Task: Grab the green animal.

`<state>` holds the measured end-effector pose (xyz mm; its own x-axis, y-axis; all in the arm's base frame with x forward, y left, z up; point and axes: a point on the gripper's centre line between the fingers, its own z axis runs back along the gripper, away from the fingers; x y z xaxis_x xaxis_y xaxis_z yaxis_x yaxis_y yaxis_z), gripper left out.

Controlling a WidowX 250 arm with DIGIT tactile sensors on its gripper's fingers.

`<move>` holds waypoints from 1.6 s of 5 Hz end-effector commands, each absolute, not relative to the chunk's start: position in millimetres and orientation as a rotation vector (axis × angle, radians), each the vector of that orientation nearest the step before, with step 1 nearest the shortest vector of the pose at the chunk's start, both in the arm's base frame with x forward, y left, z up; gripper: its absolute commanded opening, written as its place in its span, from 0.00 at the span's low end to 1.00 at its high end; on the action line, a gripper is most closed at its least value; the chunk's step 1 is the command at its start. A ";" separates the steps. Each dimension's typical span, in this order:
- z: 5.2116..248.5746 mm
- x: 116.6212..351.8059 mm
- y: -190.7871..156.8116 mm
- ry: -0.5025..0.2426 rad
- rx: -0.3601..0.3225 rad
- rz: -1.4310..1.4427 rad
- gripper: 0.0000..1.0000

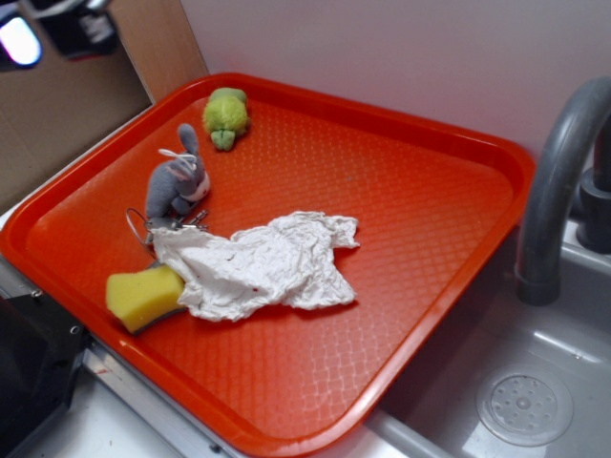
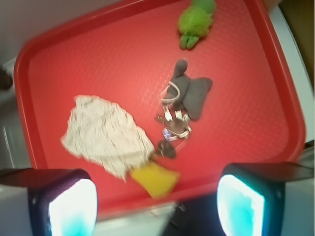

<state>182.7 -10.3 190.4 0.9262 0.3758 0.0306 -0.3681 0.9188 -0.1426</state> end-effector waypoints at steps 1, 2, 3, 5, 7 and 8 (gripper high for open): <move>150.3 242.8 33.1 -0.210 -0.162 0.719 1.00; 126.6 262.5 46.7 -0.250 -0.188 0.712 1.00; 104.3 287.5 63.7 -0.295 -0.163 0.737 1.00; 72.0 315.0 94.0 -0.300 -0.109 0.762 1.00; 39.4 331.9 94.3 -0.233 -0.046 0.743 1.00; 31.4 336.8 80.6 -0.203 -0.044 0.690 0.00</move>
